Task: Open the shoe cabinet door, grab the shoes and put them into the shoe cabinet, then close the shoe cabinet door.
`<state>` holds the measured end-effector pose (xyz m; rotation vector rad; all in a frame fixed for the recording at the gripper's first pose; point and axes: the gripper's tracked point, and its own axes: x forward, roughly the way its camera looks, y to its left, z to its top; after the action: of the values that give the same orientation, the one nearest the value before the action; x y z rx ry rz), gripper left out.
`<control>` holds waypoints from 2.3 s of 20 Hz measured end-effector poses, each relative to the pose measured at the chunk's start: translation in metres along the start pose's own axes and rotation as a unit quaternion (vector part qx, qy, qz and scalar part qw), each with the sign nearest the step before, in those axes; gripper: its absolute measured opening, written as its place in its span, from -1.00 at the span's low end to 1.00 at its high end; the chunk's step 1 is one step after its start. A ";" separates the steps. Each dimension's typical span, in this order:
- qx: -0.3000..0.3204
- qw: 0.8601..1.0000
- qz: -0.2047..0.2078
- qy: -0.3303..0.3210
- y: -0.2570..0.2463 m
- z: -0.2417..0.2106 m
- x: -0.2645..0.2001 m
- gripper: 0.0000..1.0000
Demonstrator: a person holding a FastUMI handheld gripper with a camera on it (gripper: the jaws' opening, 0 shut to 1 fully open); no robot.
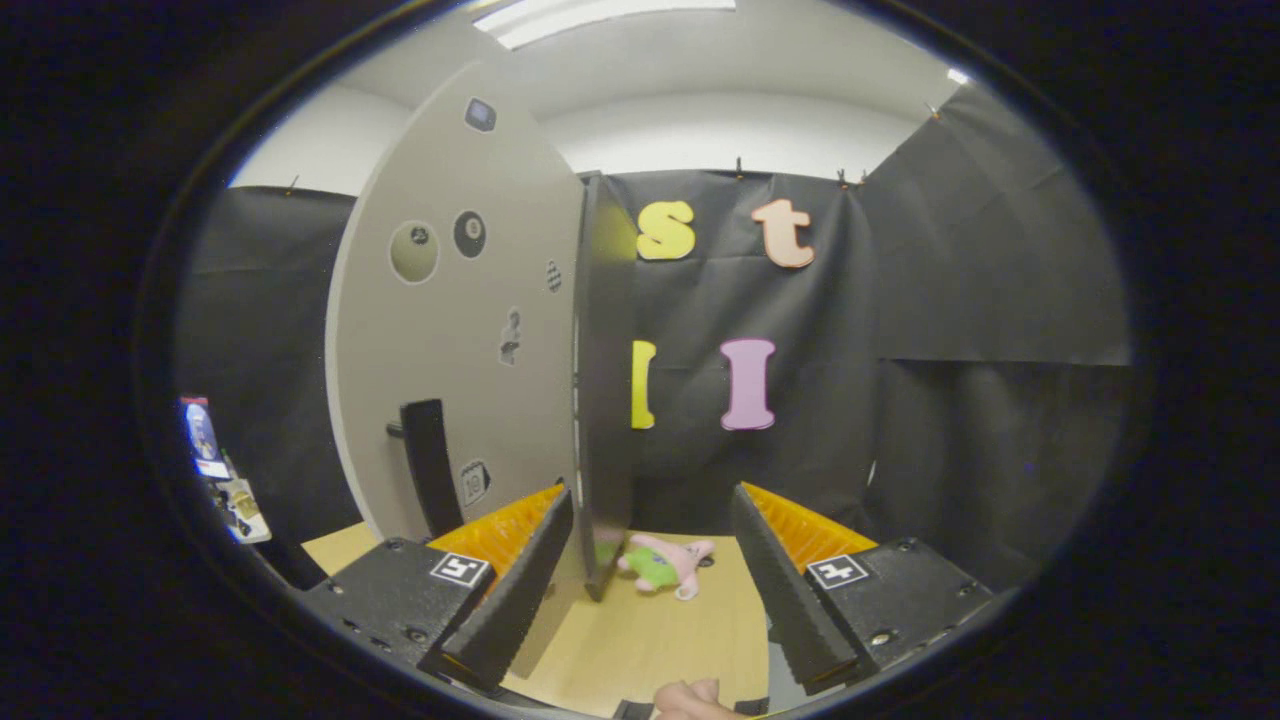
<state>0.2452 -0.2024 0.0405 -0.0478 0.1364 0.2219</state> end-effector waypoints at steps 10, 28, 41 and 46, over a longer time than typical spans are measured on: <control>-0.008 0.999 0.051 0.018 0.092 -0.003 0.016 0.83; 0.019 0.997 0.071 0.033 0.222 -0.002 0.085 0.83; 0.058 0.986 0.143 0.059 0.368 -0.036 0.168 0.88; 0.031 0.991 0.116 0.055 0.386 -0.044 0.162 0.88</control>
<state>0.3105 0.2058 -0.0386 0.0170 0.2594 0.4469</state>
